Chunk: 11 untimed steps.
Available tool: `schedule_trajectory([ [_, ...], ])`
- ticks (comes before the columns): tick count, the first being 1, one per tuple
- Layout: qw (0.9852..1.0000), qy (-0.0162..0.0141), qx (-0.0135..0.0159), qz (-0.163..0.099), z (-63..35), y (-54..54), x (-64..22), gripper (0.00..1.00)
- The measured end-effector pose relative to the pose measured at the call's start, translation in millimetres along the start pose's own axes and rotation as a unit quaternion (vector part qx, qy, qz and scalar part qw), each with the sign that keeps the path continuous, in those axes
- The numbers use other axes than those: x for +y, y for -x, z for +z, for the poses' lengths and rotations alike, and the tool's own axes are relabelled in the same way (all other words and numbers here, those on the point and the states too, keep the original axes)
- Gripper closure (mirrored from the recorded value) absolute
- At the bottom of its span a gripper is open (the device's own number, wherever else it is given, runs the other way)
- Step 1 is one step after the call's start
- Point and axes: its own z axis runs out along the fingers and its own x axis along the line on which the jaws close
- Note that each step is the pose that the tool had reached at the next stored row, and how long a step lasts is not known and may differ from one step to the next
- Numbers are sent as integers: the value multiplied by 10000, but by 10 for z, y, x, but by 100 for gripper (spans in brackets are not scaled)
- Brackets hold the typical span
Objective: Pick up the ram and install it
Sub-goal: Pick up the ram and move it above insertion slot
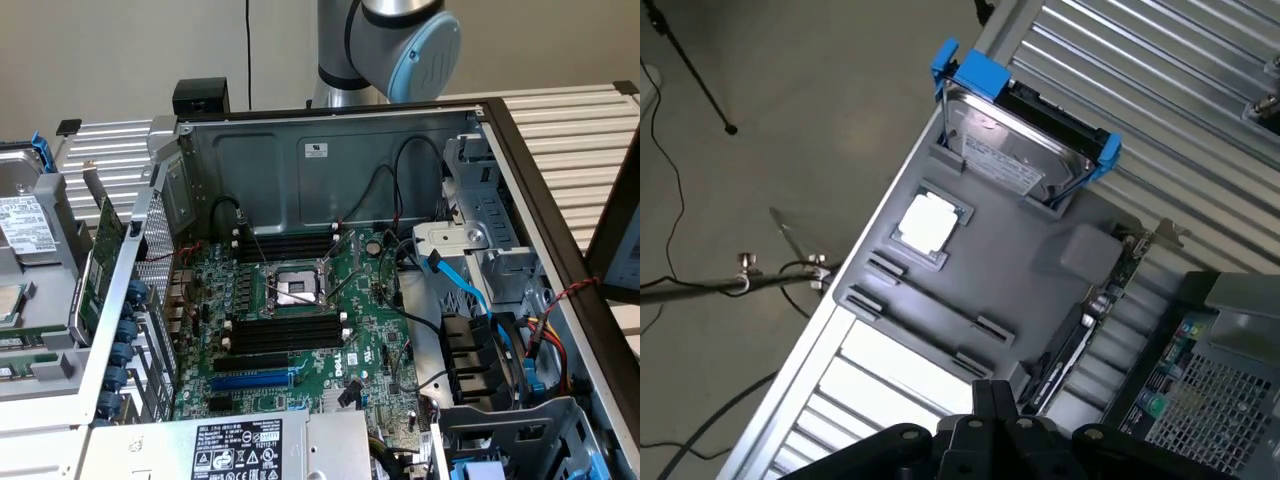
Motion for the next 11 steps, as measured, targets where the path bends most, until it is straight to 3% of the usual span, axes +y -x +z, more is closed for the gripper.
schedule_trajectory([
  [6, 9985, 7, 30, -547, 5, 0, 0, 89],
  [8, 9974, 9, 40, -723, 6, 0, 0, 89],
  [11, 9945, 13, 57, -1049, 7, 0, 0, 89],
])
